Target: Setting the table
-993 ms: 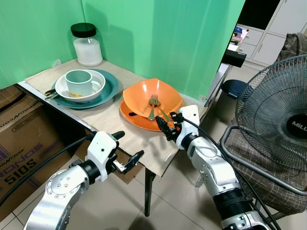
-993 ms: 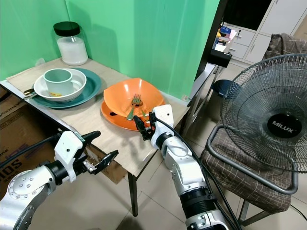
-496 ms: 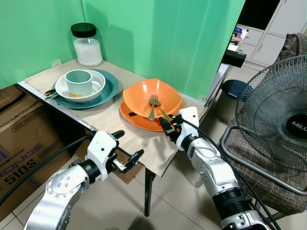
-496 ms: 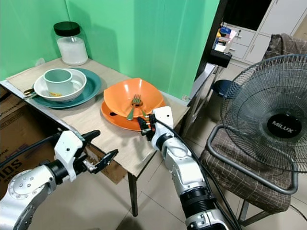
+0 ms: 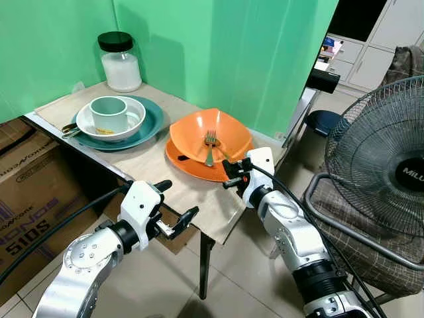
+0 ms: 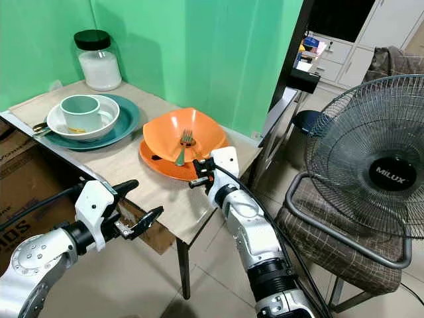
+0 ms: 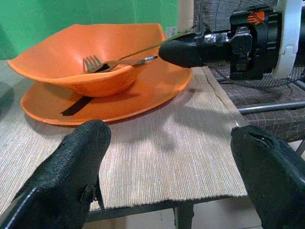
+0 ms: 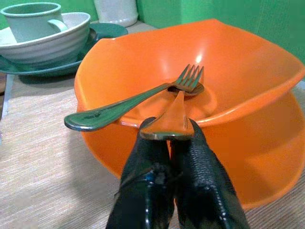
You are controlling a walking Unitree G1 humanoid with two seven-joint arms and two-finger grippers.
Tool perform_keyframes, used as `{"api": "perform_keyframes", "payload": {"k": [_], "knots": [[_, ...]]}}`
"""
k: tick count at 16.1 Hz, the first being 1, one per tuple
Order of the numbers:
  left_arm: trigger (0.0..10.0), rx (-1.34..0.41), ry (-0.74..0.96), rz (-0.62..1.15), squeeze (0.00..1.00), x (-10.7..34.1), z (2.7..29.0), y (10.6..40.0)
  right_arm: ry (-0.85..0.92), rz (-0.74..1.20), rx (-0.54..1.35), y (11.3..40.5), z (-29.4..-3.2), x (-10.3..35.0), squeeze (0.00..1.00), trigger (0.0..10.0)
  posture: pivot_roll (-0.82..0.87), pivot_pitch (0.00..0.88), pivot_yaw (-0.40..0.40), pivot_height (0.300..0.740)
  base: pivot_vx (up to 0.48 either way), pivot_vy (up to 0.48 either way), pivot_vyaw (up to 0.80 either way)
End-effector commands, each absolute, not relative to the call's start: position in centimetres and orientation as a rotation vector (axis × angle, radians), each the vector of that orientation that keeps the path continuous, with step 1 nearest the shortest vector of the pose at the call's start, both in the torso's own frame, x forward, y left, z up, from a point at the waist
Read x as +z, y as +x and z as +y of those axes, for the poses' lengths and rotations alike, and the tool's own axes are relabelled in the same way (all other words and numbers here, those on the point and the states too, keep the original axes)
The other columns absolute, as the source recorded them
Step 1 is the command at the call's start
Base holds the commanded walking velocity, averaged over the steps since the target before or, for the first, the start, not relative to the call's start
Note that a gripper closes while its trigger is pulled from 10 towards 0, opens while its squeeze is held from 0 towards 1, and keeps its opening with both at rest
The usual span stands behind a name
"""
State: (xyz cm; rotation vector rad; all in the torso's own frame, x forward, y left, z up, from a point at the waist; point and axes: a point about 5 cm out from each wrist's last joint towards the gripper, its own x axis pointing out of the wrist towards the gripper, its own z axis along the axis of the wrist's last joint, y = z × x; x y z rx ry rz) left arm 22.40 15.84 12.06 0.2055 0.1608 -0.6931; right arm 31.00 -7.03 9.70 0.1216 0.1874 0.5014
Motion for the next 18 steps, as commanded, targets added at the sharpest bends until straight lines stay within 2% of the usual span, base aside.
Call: {"api": "perform_keyframes", "payload": {"k": [1,2,3,4,12,13,14,18], "knots": [[10.0,-0.706,0.216,0.131,0.02,12.82,15.42,22.59,0.122,0.155,0.499,31.3,-7.2,10.37,0.0,10.0,0.08,0.0,-0.062,0.74,0.0,0.0,0.0],[10.0,-0.707,0.217,0.131,0.02,12.8,15.42,22.6,0.133,0.154,0.503,31.26,-7.2,10.4,0.0,10.0,0.08,0.0,-0.062,0.74,0.0,0.0,0.0],[10.0,-0.707,0.217,0.131,0.03,12.8,15.41,22.6,0.141,0.153,0.505,31.23,-7.21,10.42,0.13,10.0,0.08,0.0,-0.062,0.74,0.0,0.0,0.0],[10.0,-0.708,0.217,0.131,0.02,12.78,15.37,22.62,0.152,0.15,0.509,31.17,-7.24,10.47,1.0,10.0,0.08,0.0,-0.061,0.74,0.0,0.0,0.0],[10.0,-0.712,0.218,0.132,0.02,12.76,15.23,22.76,0.153,0.143,0.499,31.3,-7.19,10.58,1.0,10.0,0.08,0.0,-0.06,0.74,0.0,0.0,0.0],[10.0,-0.712,0.218,0.132,0.02,12.75,15.21,22.75,0.151,0.145,0.496,31.31,-7.19,10.56,0.53,10.0,0.08,0.0,-0.06,0.74,0.0,0.0,0.0],[10.0,-0.713,0.218,0.133,0.02,12.73,15.19,22.77,0.152,0.144,0.495,31.33,-7.2,10.58,0.0,10.0,0.08,0.0,-0.058,0.74,0.0,0.0,0.0],[10.0,-0.717,0.216,0.134,0.02,12.69,15.07,22.86,0.178,0.148,0.474,31.52,-7.39,10.58,0.0,10.0,0.08,0.0,-0.057,0.74,0.0,0.0,0.0]]}}
